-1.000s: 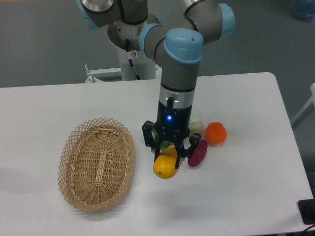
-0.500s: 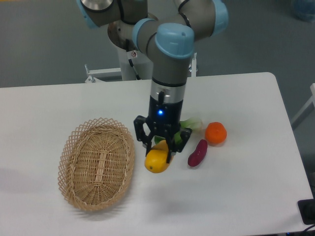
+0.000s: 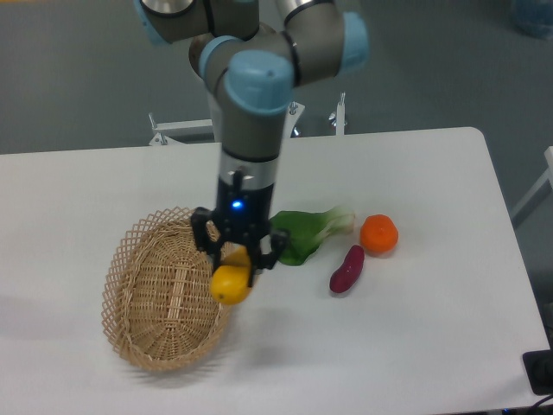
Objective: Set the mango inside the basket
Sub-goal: 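Carry the held mango over the wicker basket, then lower the mango into the basket and open the gripper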
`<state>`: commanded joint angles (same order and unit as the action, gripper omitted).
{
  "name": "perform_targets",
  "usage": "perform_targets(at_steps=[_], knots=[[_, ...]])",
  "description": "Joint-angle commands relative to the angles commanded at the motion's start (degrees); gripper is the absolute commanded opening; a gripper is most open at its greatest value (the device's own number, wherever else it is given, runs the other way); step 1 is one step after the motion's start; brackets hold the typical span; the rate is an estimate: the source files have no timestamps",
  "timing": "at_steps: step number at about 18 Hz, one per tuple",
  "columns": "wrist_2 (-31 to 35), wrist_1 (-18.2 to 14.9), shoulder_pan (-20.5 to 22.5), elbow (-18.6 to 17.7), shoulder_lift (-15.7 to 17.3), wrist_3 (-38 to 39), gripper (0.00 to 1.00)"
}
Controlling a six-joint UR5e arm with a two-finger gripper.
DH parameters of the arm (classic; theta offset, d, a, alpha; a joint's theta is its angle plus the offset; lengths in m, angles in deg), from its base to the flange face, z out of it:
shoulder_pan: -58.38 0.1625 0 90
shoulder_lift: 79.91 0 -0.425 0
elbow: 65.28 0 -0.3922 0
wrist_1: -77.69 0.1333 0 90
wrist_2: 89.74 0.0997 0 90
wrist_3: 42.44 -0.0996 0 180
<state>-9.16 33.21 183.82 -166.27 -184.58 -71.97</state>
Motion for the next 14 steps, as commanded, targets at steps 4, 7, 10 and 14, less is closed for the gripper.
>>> perform_targets(at_steps=[4, 7, 10, 14], knots=[[2.65, 0.09, -3.88, -0.35, -3.34, 0.53, 0.57], [3.7, 0.09, -5.73, -1.49, -4.92, 0.09, 0.57], [6.43, 0.09, -8.36, -1.76, -6.33, -0.26, 0.57], [7.4, 0.09, -8.98, -1.76, -7.21, -0.35, 0.57]])
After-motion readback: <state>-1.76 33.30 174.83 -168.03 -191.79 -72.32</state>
